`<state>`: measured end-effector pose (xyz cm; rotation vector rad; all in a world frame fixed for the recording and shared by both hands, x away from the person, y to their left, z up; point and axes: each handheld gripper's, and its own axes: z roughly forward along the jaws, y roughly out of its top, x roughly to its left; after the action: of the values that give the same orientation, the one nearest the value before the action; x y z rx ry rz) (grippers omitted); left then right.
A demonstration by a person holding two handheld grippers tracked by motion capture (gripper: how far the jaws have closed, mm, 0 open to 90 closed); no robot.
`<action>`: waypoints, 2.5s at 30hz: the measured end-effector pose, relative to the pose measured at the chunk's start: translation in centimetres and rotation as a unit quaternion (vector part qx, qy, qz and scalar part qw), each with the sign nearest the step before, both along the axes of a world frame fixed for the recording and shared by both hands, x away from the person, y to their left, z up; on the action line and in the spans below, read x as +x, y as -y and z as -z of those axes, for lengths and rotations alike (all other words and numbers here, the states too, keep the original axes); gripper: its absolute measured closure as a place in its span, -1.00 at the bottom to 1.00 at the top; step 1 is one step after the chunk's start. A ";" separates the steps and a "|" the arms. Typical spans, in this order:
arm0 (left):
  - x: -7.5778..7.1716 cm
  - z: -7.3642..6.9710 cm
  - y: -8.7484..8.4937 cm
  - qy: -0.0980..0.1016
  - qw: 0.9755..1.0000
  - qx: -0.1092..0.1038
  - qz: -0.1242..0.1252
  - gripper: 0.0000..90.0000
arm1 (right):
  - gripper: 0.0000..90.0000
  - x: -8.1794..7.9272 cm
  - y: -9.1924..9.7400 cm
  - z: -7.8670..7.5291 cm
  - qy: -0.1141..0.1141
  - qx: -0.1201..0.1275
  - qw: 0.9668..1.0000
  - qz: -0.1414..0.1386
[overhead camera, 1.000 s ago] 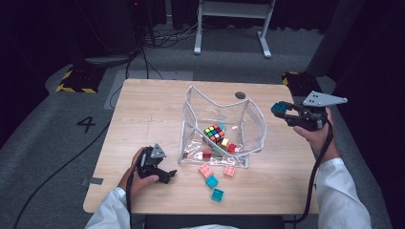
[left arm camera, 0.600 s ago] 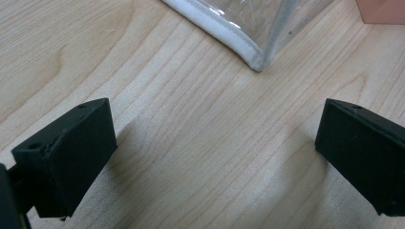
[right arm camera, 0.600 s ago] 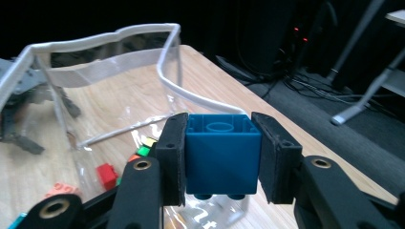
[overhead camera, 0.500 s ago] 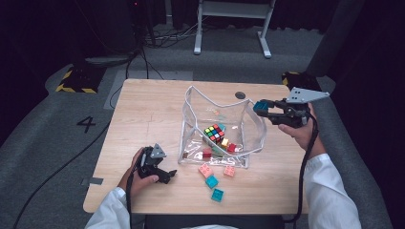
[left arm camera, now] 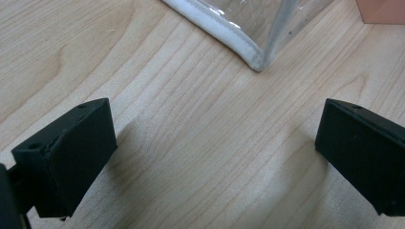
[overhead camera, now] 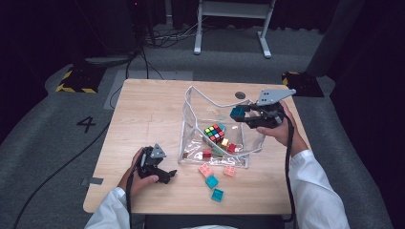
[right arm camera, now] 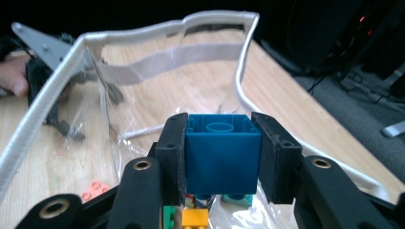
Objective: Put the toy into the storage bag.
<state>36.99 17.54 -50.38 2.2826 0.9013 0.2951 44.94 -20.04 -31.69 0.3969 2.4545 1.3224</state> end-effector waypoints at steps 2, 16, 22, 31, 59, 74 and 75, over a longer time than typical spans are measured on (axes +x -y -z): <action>0.0 0.0 0.0 0.000 1.000 0.000 0.000 -0.99 | 0.31 0.3 -0.7 0.2 -0.008 -0.020 1.000 -0.002; 0.0 0.0 0.0 0.000 1.000 0.000 0.000 -0.99 | 0.31 1.6 -3.0 1.5 -0.026 -0.150 0.988 -0.002; 0.0 0.0 0.0 0.000 1.000 0.000 0.000 -0.99 | 0.31 1.8 -2.8 2.1 -0.026 -0.220 0.975 0.000; 0.0 0.0 0.0 0.000 1.000 0.000 0.000 -0.99 | 0.31 1.4 -1.8 2.8 -0.027 -0.300 0.954 0.006; 0.0 0.0 0.0 0.000 1.000 0.000 0.000 -0.99 | -0.22 -1.5 3.9 1.2 -0.008 -0.102 0.994 0.043; 0.0 0.0 0.0 0.000 1.000 0.000 0.000 -0.99 | -0.38 -5.5 11.0 1.4 0.014 -0.019 0.991 0.132; 0.0 0.0 0.0 0.000 1.000 0.000 0.000 -0.99 | -0.39 -5.7 11.4 1.7 0.013 -0.019 0.990 0.139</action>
<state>36.99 17.53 -50.38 2.2823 0.9017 0.2952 39.25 -31.41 -33.44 0.6785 2.2974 1.1558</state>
